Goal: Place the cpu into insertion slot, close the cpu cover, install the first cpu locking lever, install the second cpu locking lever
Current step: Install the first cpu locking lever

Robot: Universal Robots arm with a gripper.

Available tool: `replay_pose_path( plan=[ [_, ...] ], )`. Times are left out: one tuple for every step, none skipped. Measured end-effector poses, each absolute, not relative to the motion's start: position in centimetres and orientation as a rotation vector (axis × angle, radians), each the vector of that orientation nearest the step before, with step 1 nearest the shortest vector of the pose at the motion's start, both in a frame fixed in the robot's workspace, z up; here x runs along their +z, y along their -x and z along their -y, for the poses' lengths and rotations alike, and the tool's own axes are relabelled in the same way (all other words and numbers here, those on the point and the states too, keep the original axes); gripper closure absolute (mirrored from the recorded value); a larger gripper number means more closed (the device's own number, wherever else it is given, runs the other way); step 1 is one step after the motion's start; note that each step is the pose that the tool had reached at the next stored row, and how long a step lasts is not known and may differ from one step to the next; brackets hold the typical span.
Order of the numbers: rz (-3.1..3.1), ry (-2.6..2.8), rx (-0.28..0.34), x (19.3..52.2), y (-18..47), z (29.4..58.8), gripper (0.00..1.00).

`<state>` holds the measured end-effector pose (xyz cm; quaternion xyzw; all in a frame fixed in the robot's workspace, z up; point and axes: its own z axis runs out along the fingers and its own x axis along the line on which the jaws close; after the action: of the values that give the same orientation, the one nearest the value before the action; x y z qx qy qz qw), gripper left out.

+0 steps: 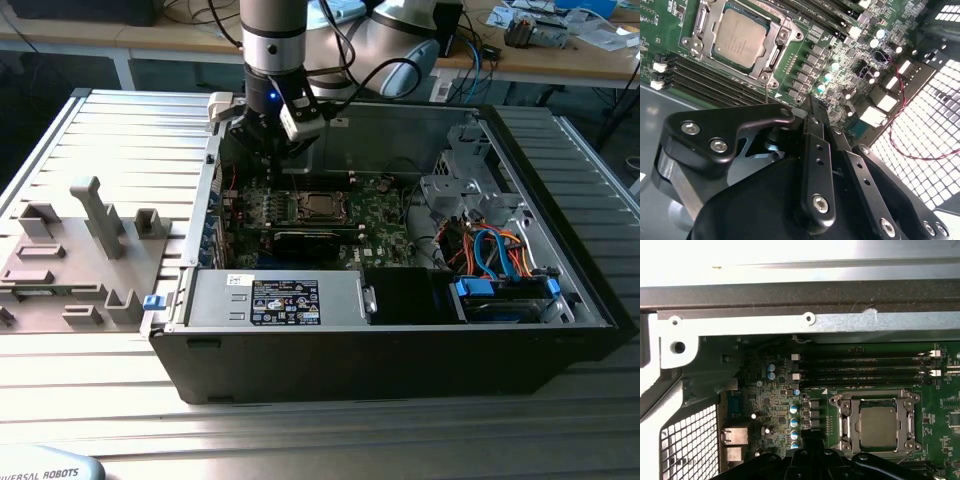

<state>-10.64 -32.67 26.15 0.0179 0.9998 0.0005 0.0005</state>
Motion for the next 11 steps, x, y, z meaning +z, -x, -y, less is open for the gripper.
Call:
replay_pose_path(
  plan=[
    [-3.140, -0.056, 0.002, 26.15, 10.71, 32.68, 0.89],
    [-3.140, -0.056, 0.002, 26.14, 10.74, 32.68, 0.89],
    [-3.140, -0.056, 0.002, 26.15, 10.79, 32.68, 0.89],
    [-3.140, -0.056, 0.002, 26.14, 10.86, 32.68, 0.89],
    [-3.140, -0.056, 0.002, 26.14, 10.92, 32.68, 0.89],
    [-3.140, -0.056, 0.002, 26.14, 10.98, 32.68, 0.89],
    [-3.140, -0.056, 0.002, 26.15, 11.04, 32.68, 0.89],
    [-3.140, -0.056, 0.002, 26.15, 11.11, 32.67, 0.89],
    [-3.140, -0.056, 0.002, 26.15, 11.18, 32.67, 0.89],
    [-3.140, -0.056, 0.002, 26.14, 11.33, 32.67, 0.89],
    [-3.140, -0.056, 0.002, 26.14, 11.33, 32.61, 0.89]
  ],
)
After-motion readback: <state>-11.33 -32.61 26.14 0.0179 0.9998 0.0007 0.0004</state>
